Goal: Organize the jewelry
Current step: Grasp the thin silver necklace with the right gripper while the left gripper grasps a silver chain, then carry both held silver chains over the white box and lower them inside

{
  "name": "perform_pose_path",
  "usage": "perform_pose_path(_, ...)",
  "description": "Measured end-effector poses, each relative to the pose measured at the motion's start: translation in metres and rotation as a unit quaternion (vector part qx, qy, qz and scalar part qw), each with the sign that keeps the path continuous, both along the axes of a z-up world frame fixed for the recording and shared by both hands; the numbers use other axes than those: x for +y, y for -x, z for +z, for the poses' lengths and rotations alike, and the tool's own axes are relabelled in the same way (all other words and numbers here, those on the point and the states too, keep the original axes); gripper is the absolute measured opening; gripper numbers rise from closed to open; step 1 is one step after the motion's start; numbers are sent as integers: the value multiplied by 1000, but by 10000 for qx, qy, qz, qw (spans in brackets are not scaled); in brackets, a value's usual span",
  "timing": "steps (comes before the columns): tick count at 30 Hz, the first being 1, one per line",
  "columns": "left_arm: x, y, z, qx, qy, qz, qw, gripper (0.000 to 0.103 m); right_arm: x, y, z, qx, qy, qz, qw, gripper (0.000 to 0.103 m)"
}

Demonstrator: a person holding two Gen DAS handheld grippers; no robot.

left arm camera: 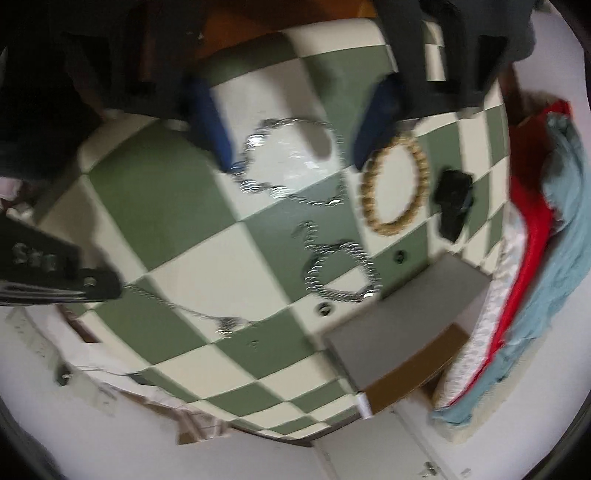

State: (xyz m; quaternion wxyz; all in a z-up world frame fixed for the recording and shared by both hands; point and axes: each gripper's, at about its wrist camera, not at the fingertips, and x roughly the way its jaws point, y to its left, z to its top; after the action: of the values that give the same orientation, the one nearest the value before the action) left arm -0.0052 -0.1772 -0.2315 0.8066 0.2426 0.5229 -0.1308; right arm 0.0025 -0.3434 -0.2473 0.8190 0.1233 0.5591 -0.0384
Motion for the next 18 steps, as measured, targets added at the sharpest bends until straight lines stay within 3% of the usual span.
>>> perform_pose_path(2,-4,0,-1,238,284,-170,9992,3,-1,1,0,-17,-13,-17,10000,10)
perform_pose_path(5,-9,-3,-2,245,245,-199,9992,2,1,2,0,-30,8,-29,10000,10)
perform_pose_path(8,2,-11,4,392,500,32,9980,0,0,1,0,1,-85,-63,9999,10)
perform_pose_path(12,22,-24,26,440,916,401,9940,0,-3,1,6,-73,-312,-127,9994,10)
perform_pose_path(18,44,-43,71,147,1380,712,9878,0,-6,1,28,-277,-688,-196,9971,10)
